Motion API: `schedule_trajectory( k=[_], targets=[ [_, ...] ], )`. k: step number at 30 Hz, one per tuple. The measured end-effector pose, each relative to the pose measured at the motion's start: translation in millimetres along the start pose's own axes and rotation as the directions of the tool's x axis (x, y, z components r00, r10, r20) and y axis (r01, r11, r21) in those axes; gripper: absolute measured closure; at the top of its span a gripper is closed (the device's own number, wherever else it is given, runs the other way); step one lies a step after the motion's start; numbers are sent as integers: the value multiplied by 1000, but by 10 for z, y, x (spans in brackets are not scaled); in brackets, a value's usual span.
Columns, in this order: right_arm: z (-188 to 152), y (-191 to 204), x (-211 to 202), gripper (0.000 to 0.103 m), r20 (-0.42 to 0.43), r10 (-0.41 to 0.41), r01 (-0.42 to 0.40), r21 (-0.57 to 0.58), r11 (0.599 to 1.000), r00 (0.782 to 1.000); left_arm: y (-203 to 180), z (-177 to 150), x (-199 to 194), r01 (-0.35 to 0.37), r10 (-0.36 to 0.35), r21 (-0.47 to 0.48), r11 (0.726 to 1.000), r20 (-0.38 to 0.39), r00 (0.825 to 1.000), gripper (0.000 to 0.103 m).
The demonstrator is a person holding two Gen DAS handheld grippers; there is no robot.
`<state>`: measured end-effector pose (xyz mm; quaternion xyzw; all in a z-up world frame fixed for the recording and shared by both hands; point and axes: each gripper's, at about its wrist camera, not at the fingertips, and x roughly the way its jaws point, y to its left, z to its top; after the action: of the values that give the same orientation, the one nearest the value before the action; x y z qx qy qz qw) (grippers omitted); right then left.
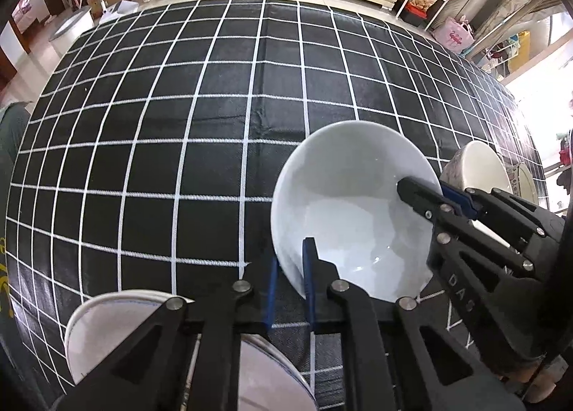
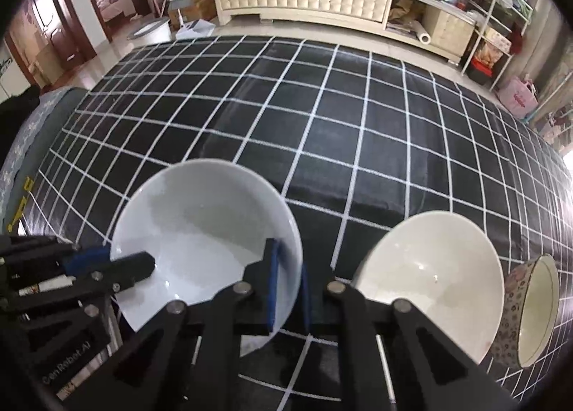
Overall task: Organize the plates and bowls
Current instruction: 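Carry the white bowl beside the plate stack and lower it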
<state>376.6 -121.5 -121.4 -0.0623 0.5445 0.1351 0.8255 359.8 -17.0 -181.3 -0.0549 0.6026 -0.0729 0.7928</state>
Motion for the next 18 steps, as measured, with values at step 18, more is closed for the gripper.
schedule_trajectory(
  k=[18],
  targets=[
    [-328, 138, -735, 90, 59, 0, -4, 54, 999, 998, -250, -442, -645, -15, 12, 56, 998, 67, 998, 93]
  ],
)
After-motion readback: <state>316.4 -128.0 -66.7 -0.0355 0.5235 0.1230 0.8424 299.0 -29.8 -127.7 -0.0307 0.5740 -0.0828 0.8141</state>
